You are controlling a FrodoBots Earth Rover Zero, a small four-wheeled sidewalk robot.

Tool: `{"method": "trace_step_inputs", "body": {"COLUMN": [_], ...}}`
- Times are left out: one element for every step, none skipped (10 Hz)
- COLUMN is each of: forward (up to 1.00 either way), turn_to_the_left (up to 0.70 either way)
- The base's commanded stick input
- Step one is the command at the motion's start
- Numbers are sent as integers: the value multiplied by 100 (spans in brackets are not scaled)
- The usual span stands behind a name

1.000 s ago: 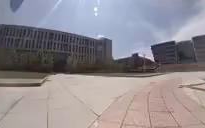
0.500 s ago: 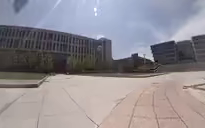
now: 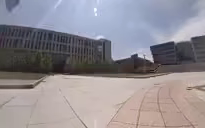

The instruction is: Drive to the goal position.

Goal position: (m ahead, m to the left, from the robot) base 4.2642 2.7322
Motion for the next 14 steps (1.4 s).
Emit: {"method": "trace_step_inputs", "body": {"forward": [50,50,50,50,50,50,50,50,50,50,50,50,50,50], "turn_to_the_left": [1,1,1,1,1,1,1,1,1,1,1,1,1,1]}}
